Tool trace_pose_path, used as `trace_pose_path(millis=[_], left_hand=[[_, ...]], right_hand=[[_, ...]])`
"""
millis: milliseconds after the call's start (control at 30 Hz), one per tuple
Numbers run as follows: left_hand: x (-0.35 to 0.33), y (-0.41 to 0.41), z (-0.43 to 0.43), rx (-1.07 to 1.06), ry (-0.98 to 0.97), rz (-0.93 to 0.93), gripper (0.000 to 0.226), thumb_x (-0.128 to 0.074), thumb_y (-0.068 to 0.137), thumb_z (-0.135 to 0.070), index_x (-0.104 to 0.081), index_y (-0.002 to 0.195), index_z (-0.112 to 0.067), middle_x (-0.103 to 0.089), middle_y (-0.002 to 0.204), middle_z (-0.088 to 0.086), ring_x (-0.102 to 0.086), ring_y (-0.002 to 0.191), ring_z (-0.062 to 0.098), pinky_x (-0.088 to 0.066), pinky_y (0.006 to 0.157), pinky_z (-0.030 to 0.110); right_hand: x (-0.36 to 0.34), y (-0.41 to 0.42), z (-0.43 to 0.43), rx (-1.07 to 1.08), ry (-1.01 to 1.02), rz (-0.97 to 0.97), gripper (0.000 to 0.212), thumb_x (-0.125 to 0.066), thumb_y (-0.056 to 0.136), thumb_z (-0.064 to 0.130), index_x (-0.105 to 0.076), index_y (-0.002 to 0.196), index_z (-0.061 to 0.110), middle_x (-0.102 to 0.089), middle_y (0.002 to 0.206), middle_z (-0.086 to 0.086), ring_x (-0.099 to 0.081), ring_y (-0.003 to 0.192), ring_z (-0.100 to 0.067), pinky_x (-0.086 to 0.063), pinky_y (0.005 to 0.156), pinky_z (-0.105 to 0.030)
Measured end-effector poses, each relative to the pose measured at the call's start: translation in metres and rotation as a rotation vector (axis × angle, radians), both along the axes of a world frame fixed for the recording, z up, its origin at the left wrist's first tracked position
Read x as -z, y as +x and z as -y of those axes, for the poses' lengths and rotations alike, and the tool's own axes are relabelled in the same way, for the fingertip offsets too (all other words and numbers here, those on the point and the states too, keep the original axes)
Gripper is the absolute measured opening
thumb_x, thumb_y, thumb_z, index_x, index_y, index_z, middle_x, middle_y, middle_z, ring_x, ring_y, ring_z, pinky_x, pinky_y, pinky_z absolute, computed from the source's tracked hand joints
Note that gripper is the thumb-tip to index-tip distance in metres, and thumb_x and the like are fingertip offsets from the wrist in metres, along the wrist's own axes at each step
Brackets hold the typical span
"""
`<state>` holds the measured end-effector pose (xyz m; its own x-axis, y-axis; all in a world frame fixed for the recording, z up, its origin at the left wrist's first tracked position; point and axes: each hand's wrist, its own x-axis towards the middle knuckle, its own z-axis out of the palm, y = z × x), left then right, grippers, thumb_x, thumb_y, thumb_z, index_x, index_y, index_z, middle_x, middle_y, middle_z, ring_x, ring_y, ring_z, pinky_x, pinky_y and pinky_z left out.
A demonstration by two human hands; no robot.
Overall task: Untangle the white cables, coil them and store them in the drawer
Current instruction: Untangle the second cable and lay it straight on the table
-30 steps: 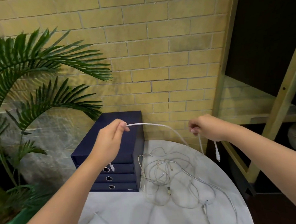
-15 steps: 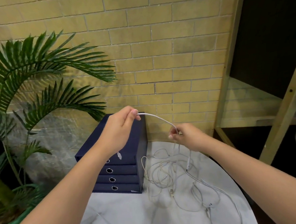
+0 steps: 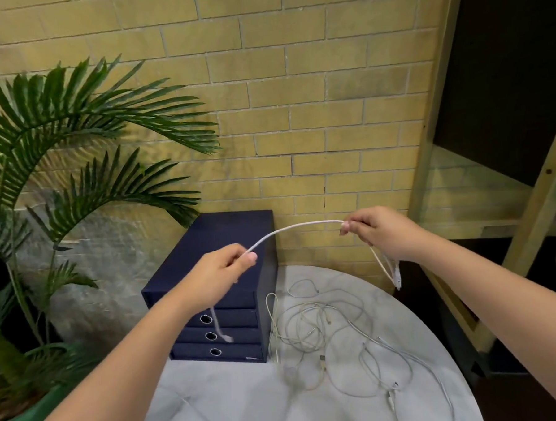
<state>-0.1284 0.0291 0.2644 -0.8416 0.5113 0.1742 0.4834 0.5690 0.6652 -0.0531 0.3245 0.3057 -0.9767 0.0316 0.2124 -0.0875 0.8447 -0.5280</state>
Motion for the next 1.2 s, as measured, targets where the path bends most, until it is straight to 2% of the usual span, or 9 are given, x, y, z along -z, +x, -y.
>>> trace_pose_path(millis=[267, 333, 400, 533, 633, 700, 833, 933, 1200], left_hand=[[-0.003, 0.006, -0.031, 0.108, 0.146, -0.097, 0.028, -0.039, 0.103, -0.024, -0.060, 0.116, -0.037, -0.063, 0.063, -0.009, -0.051, 0.058, 0.004, -0.041, 0.064, 0.017], [-0.002, 0.009, -0.031, 0.151, 0.077, -0.083, 0.030, -0.040, 0.103, -0.027, -0.057, 0.122, -0.041, -0.067, 0.069, -0.008, -0.058, 0.069, 0.018, -0.045, 0.073, 0.026], [-0.001, 0.011, -0.033, 0.170, 0.080, -0.066, 0.032, -0.040, 0.103, -0.027, -0.054, 0.127, -0.040, -0.069, 0.073, -0.009, -0.061, 0.077, 0.010, -0.043, 0.082, 0.025], [-0.001, 0.010, -0.036, 0.132, 0.139, -0.077, 0.032, -0.040, 0.103, -0.023, -0.063, 0.117, -0.040, -0.064, 0.063, -0.004, -0.045, 0.054, 0.004, -0.044, 0.068, 0.026], [0.000, 0.006, -0.031, 0.139, 0.068, -0.113, 0.031, -0.040, 0.103, -0.024, -0.062, 0.113, -0.045, -0.061, 0.061, -0.004, -0.043, 0.051, 0.006, -0.045, 0.063, 0.028], [0.000, 0.003, -0.026, 0.146, -0.018, -0.195, 0.034, -0.040, 0.103, -0.020, -0.062, 0.118, -0.042, -0.058, 0.059, -0.006, -0.048, 0.051, 0.002, -0.042, 0.058, 0.016], [0.001, -0.002, -0.018, 0.143, -0.252, -0.385, 0.042, -0.037, 0.103, -0.013, -0.055, 0.130, -0.040, -0.057, 0.068, -0.012, -0.050, 0.068, -0.018, -0.036, 0.057, 0.007], [0.005, -0.005, -0.010, 0.138, -0.348, -0.493, 0.047, -0.041, 0.101, -0.012, -0.050, 0.133, -0.045, -0.057, 0.074, -0.016, -0.049, 0.060, -0.002, -0.031, 0.051, 0.010], [0.023, -0.015, 0.004, 0.234, -0.479, -0.736, 0.066, -0.064, 0.076, 0.009, -0.059, 0.125, -0.035, -0.060, 0.069, -0.014, -0.064, 0.067, 0.015, -0.055, 0.053, 0.032]], right_hand=[[-0.016, 0.005, -0.007, 0.007, 0.331, -0.036, 0.025, -0.044, 0.098, 0.037, -0.064, 0.110, 0.028, -0.066, 0.083, 0.011, -0.058, 0.077, -0.009, -0.047, 0.069, -0.028], [-0.018, 0.008, -0.012, 0.008, 0.371, -0.043, 0.027, -0.045, 0.098, 0.037, -0.065, 0.114, 0.028, -0.070, 0.099, 0.004, -0.061, 0.089, -0.017, -0.049, 0.079, -0.034], [-0.019, 0.009, -0.014, -0.016, 0.374, -0.047, 0.026, -0.046, 0.098, 0.034, -0.065, 0.114, 0.028, -0.070, 0.105, 0.005, -0.060, 0.092, -0.015, -0.046, 0.078, -0.031], [-0.025, 0.012, -0.018, -0.053, 0.460, -0.019, 0.024, -0.045, 0.099, 0.030, -0.065, 0.112, 0.030, -0.068, 0.105, 0.015, -0.059, 0.095, -0.012, -0.045, 0.079, -0.029], [-0.031, 0.015, -0.018, -0.091, 0.525, 0.000, 0.024, -0.043, 0.100, 0.030, -0.064, 0.112, 0.033, -0.064, 0.093, 0.023, -0.058, 0.086, -0.007, -0.045, 0.078, -0.029], [-0.031, 0.016, -0.017, -0.127, 0.633, 0.015, 0.024, -0.043, 0.099, 0.034, -0.063, 0.112, 0.034, -0.066, 0.089, 0.015, -0.056, 0.079, -0.009, -0.047, 0.076, -0.030], [-0.028, 0.016, -0.009, -0.216, 0.778, 0.046, 0.025, -0.044, 0.098, 0.036, -0.061, 0.117, 0.038, -0.067, 0.105, 0.019, -0.060, 0.095, -0.011, -0.050, 0.078, -0.031], [-0.027, 0.015, -0.005, -0.257, 0.747, 0.091, 0.025, -0.045, 0.098, 0.035, -0.062, 0.116, 0.038, -0.066, 0.109, 0.022, -0.060, 0.100, -0.009, -0.050, 0.082, -0.032], [-0.015, 0.011, 0.009, -0.358, 0.957, 0.107, 0.026, -0.043, 0.099, 0.033, -0.060, 0.119, 0.036, -0.066, 0.111, 0.016, -0.060, 0.100, -0.013, -0.030, 0.055, -0.019]])
